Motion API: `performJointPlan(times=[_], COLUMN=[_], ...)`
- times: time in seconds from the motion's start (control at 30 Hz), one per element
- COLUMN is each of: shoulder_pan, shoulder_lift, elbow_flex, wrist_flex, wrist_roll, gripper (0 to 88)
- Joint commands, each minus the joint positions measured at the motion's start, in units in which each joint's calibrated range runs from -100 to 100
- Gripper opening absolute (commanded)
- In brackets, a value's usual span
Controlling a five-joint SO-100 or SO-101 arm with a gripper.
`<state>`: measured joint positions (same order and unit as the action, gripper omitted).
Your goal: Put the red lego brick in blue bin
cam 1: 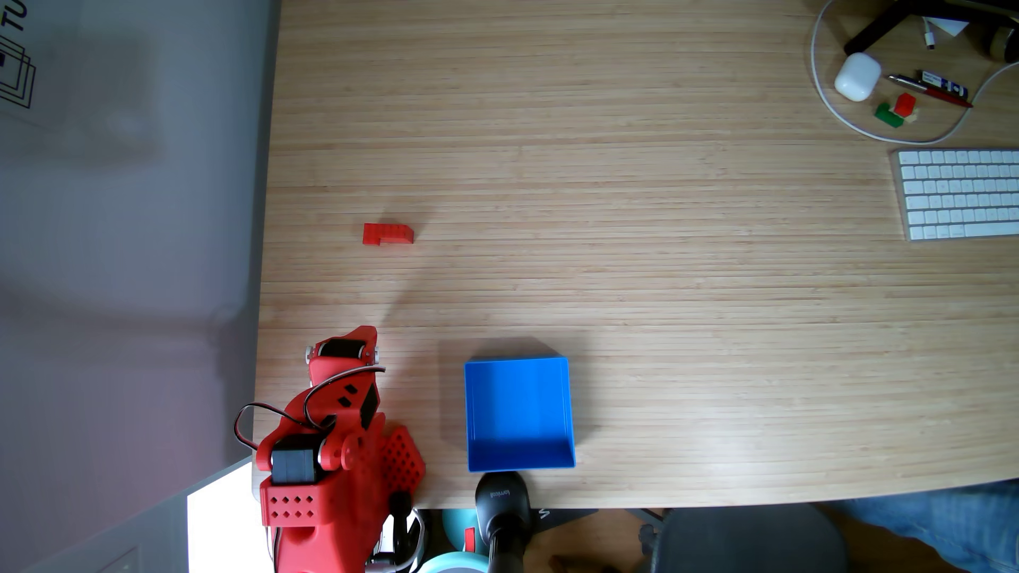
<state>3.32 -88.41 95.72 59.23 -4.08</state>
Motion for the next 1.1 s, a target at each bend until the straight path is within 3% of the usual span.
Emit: performJointPlan(times=[0.0, 0.4, 0.6, 1.07], shoulder_pan=[0.18, -0.04, -0.11, 1.33], shoulder_lift=[-0.08, 0.26, 2.33, 38.37], elbow_flex=[-1.35, -8.97, -16.41, -45.09], wrist_flex=[-0.88, -0.48, 0.17, 1.15], wrist_roll=[-0.78, 0.73, 2.69, 2.25], gripper=[0.1, 0.4, 15.0, 29.8])
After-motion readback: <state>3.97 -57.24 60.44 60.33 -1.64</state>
